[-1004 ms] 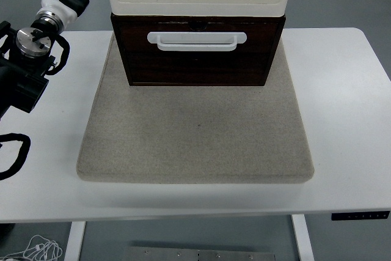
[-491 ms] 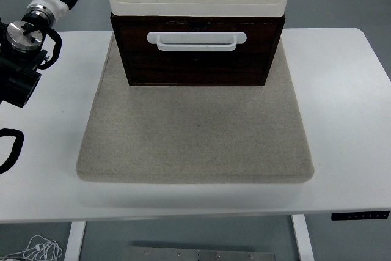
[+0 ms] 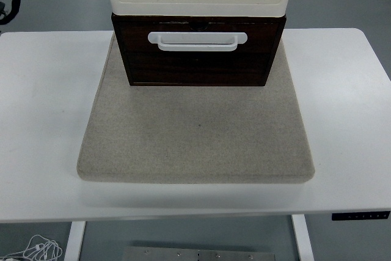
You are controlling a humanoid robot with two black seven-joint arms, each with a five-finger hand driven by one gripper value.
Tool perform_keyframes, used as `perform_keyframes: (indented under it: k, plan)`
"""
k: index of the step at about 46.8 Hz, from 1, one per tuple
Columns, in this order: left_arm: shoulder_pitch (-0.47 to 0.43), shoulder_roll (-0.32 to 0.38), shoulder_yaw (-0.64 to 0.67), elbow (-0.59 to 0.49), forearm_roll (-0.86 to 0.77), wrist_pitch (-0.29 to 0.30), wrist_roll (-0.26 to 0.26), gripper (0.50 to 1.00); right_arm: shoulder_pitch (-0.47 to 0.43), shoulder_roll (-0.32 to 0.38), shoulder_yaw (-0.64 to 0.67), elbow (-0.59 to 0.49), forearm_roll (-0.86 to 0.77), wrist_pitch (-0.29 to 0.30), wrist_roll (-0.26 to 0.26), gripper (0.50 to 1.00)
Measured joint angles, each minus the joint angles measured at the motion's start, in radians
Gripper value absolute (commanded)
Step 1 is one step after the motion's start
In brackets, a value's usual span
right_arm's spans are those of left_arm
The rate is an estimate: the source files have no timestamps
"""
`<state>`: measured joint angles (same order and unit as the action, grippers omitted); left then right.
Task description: Open the drawer under the combination cabinet
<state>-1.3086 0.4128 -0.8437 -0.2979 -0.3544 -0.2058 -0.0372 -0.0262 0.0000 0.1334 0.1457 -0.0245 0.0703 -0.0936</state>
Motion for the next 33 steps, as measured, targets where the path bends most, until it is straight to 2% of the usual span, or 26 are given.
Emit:
perform_keyframes:
  k: [10, 20, 26, 33]
  plan:
    - [-0.175, 0.067, 0.007, -0.005, 0.007, -0.003, 0.0, 1.0, 0.0, 0.0, 0.0, 0.0, 0.0, 0.0, 0.0, 0.928]
    - [-0.348, 0.083, 0.134, -0.07, 0.031, 0.0, 0.001, 1.0, 0.0, 0.0, 0.0, 0.0, 0.0, -0.001, 0.0, 0.926]
    - [-0.423, 0.086, 0.203, -0.162, 0.038, 0.006, 0.0, 1.0, 0.0, 0.0, 0.0, 0.0, 0.0, -0.001, 0.0, 0.928]
    - [-0.489, 0.105, 0.267, -0.329, 0.066, 0.017, -0.005, 1.0, 0.0, 0.0, 0.0, 0.0, 0.0, 0.0, 0.0, 0.926]
